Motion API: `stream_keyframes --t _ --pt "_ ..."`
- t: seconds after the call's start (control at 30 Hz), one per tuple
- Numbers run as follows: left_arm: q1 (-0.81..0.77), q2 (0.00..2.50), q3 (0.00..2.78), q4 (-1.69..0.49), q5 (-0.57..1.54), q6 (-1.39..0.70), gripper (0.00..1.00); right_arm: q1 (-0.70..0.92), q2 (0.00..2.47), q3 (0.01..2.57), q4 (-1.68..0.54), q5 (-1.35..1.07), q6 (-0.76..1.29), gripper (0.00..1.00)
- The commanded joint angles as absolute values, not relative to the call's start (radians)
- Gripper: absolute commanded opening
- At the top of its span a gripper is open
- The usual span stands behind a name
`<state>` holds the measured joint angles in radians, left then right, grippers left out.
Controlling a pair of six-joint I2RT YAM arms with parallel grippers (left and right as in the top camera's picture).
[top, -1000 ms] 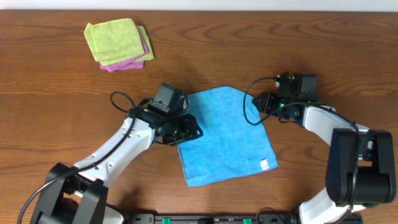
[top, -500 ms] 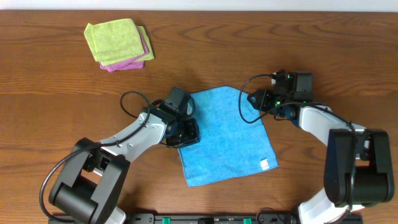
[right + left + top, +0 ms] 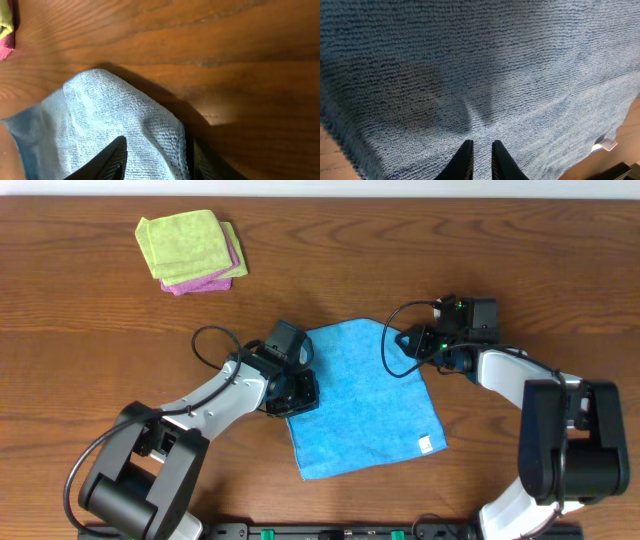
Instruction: Fold the cloth
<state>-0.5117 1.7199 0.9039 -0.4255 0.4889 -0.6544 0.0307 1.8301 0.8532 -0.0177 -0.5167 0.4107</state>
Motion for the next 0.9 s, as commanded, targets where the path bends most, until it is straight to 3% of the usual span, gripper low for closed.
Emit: stream_keyframes --t 0.0,0.4,0.67,0.87 --pt "-0.511 1.728 0.918 -0.438 0.468 -0.651 0.14 0.041 1.847 0.852 0.010 -0.528 0.433 0.42" --pt "-0.510 1.728 0.918 -0.442 0.460 -0.651 0.13 0.044 1.932 0.852 0.145 -0.589 0.496 0.37" --pt "-0.509 1.728 0.918 -0.456 0.434 -0.651 0.13 0.045 1.932 0.852 0.377 -0.675 0.593 0.36" --pt "-0.509 1.728 0.918 -0.456 0.434 -0.651 0.13 0.045 1.932 0.852 0.370 -0.688 0.588 0.33"
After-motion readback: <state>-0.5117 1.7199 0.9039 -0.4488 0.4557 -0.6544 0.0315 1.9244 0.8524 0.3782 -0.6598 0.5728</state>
